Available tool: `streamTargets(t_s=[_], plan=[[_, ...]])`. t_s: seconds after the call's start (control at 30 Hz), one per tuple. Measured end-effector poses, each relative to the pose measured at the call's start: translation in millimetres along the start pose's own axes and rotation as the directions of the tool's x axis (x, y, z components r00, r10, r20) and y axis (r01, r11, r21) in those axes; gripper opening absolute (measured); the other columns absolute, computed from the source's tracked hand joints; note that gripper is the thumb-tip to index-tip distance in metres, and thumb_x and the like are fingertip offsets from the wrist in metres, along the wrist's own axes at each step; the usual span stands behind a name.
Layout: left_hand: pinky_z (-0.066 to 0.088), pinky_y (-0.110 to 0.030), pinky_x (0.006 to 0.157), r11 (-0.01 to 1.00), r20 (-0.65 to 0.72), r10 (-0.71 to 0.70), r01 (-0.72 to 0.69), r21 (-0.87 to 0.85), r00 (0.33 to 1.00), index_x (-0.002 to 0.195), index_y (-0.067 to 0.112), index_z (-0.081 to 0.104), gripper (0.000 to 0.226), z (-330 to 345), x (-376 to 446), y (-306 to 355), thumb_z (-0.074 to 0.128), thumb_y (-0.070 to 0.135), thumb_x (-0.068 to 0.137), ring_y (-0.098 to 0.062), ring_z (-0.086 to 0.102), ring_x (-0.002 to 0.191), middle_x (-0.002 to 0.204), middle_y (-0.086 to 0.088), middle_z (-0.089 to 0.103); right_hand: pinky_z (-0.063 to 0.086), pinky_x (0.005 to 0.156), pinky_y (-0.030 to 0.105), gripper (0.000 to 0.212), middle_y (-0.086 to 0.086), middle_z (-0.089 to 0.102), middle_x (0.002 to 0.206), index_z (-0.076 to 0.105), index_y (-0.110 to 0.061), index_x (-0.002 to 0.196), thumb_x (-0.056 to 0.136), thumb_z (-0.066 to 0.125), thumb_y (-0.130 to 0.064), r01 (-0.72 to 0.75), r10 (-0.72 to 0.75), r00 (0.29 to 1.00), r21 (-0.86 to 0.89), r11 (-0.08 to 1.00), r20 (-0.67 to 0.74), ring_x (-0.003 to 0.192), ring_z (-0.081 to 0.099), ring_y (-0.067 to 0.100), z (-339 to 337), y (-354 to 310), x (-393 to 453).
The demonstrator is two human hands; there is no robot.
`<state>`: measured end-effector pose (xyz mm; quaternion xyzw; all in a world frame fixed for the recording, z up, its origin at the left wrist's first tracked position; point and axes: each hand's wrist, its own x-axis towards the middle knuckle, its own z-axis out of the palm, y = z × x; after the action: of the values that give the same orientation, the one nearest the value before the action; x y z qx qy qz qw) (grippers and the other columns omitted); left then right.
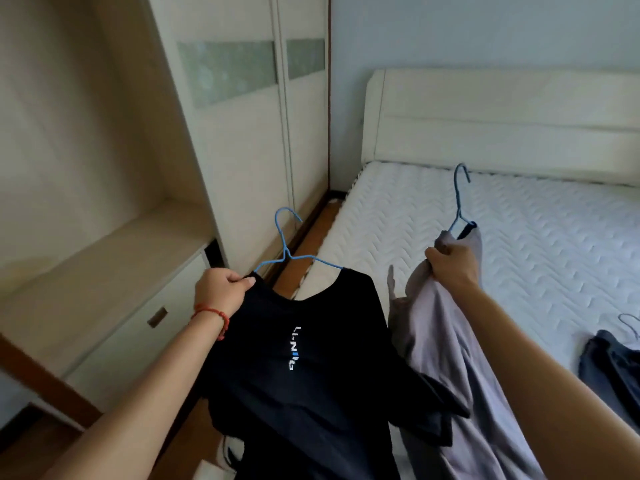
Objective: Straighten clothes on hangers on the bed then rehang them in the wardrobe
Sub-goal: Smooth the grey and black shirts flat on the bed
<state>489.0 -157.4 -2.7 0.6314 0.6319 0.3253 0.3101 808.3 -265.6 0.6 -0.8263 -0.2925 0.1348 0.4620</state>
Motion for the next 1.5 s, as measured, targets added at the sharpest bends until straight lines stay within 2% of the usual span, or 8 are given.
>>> streamTargets(t_s=[0.13,0.27,0.47,0.57,0.8,1.0,1.2,1.5], plan=[[0.038,-0.028,0.071,0.981,0.041,-0.129,0.133,-0.138,0.991,0.062,0.003,0.059,0.024,-64.9,-8.4,8.4,0.072,0.016,0.077,-0.023,0.053,0.07,0.065,-0.011,0.055,0.027,0.054,0.03,0.037,0.006,0.038,0.052,0.035,-0.009,0.051,0.082,0.054,-0.014,0.119,-0.119,0.993,0.006,0.993,0.013,0.052,0.036,0.018,-1.1,-67.1,-47.9],[0.041,-0.032,0.08,0.938,0.012,-0.237,0.231,-0.259,0.972,0.103,-0.015,0.059,0.041,-124.3,-10.9,19.6,0.072,0.015,0.077,-0.03,0.06,0.096,0.103,-0.018,0.063,0.031,0.055,0.029,0.028,0.009,0.045,0.057,0.046,-0.004,0.059,0.083,0.055,-0.015,0.183,-0.183,0.981,0.011,0.983,0.062,0.055,0.041,0.021,-6.4,-123.8,-75.7],[0.042,-0.039,0.1,0.876,-0.034,-0.299,0.26,-0.407,0.954,0.113,-0.014,0.054,0.039,-190.3,-1.4,49.7,0.065,0.007,0.082,-0.036,0.054,0.116,0.124,-0.025,0.056,0.046,0.062,0.036,0.031,0.023,0.058,0.07,0.062,0.014,0.085,0.082,0.057,-0.017,0.283,-0.287,0.948,0.052,0.958,0.137,0.066,0.056,0.032,-6.7,-195.4,-85.0],[0.043,-0.045,0.101,0.846,-0.049,-0.318,0.26,-0.465,0.947,0.111,-0.012,0.055,0.034,-208.8,1.9,63.6,0.063,0.005,0.083,-0.037,0.055,0.114,0.123,-0.025,0.057,0.052,0.067,0.042,0.03,0.026,0.063,0.074,0.062,0.012,0.082,0.081,0.057,-0.018,0.348,-0.357,0.915,0.08,0.934,0.187,0.072,0.061,0.036,-1.4,-222.4,-85.5],[0.049,-0.04,0.088,0.763,-0.107,-0.299,0.171,-0.623,0.948,0.075,0.0,0.061,0.006,-238.0,5.6,75.7,0.063,0.001,0.081,-0.032,0.062,0.088,0.102,-0.023,0.064,0.041,0.061,0.029,0.025,0.021,0.058,0.07,0.061,0.012,0.083,0.081,0.057,-0.013,0.443,-0.505,0.792,0.245,0.862,0.345,0.065,0.053,0.023,13.5,-270.4,-86.9],[0.049,-0.033,0.077,0.719,-0.182,-0.242,0.05,-0.694,0.953,0.106,-0.004,0.064,0.023,-273.1,17.0,79.6,0.06,0.002,0.084,-0.023,0.059,0.07,0.078,-0.009,0.063,0.051,0.068,0.036,0.016,0.016,0.064,0.076,0.064,-0.002,0.086,0.088,0.053,-0.013,0.515,-0.584,0.705,0.276,0.812,0.403,0.069,0.059,0.024,45.6,-303.9,-91.7],[0.047,-0.024,0.059,0.778,-0.271,-0.146,-0.059,-0.626,0.951,0.081,0.006,0.068,0.008,-304.2,62.5,68.1,0.061,0.007,0.085,-0.02,0.06,0.067,0.05,0.006,0.065,0.053,0.08,0.045,0.02,0.024,0.065,0.09,0.062,-0.002,0.092,0.092,0.047,-0.016,0.508,-0.534,0.71,0.191,0.84,0.458,0.077,0.061,0.031,97.4,-330.4,-82.8],[0.049,-0.038,0.087,0.801,-0.249,-0.053,-0.108,-0.589,0.967,0.103,-0.003,0.066,0.022,-351.7,181.4,34.7,0.06,0.011,0.086,-0.028,0.061,0.091,0.089,-0.012,0.064,0.051,0.082,0.042,0.021,0.024,0.065,0.093,0.063,0.0,0.097,0.093,0.049,-0.015,0.524,-0.536,0.719,0.162,0.836,0.442,0.088,0.062,0.034,189.8,-401.9,-95.1]])
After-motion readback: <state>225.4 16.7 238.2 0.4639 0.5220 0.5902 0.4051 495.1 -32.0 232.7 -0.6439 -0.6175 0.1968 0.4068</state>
